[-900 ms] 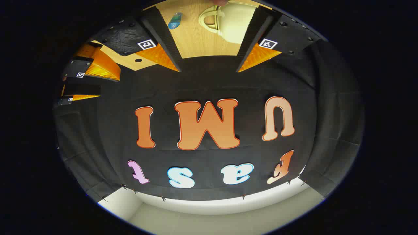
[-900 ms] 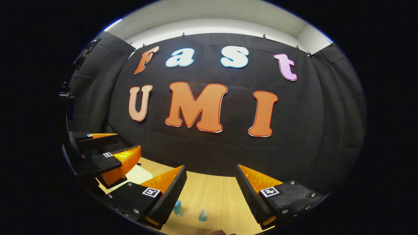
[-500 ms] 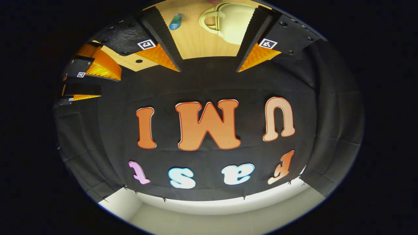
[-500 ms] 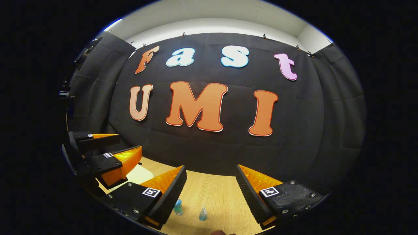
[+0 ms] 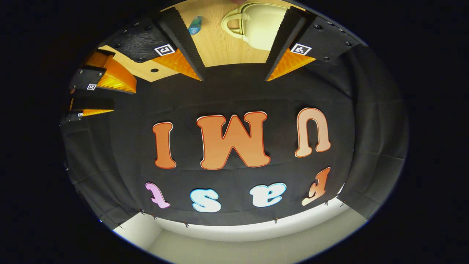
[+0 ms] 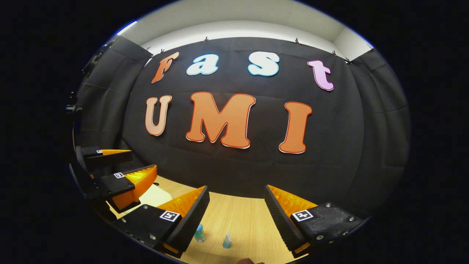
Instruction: First open the suitcase, pack the skin care products into it, and then close the suitcase.
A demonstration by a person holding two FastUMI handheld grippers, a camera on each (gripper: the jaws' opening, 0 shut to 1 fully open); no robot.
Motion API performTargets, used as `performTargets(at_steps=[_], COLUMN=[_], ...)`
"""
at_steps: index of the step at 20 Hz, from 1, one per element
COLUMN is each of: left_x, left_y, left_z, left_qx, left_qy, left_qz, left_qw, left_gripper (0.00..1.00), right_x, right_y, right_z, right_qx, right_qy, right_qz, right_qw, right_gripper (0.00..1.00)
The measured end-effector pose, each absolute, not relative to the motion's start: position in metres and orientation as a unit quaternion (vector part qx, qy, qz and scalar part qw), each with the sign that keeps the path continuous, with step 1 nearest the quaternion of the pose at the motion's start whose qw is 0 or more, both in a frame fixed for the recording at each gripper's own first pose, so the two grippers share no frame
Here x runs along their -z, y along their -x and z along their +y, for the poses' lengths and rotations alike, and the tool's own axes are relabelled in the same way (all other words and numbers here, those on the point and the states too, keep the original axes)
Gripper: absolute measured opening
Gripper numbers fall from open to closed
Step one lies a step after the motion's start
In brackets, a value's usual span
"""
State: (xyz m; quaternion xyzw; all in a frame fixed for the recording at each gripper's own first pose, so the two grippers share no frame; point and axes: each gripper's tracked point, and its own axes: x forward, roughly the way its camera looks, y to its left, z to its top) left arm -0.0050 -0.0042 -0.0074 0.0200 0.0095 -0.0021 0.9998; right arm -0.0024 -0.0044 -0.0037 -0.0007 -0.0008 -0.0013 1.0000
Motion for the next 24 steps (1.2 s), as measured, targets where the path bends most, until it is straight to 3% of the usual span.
performTargets(at_steps=[9, 14, 24], left_x=[0.089, 0.166, 0.249], left_y=[0.001, 0.002, -0.007], left_z=[-0.017, -0.022, -0.003], left_qx=[0.033, 0.061, 0.089], left_qy=[-0.151, -0.230, -0.358], left_qz=[0.073, 0.143, 0.206], left_qw=[0.985, 0.961, 0.906], left_gripper=[0.98, 0.98, 0.97], right_x=[0.002, 0.009, 0.019], right_y=[0.002, 0.002, 0.001], right_z=[-0.044, -0.054, -0.064], right_qx=[0.033, 0.037, 0.034], right_qy=[0.020, 0.016, 0.015], right_qz=[-0.010, -0.004, 0.004], right_qw=[0.999, 0.999, 0.999], right_gripper=[0.95, 0.95, 0.95])
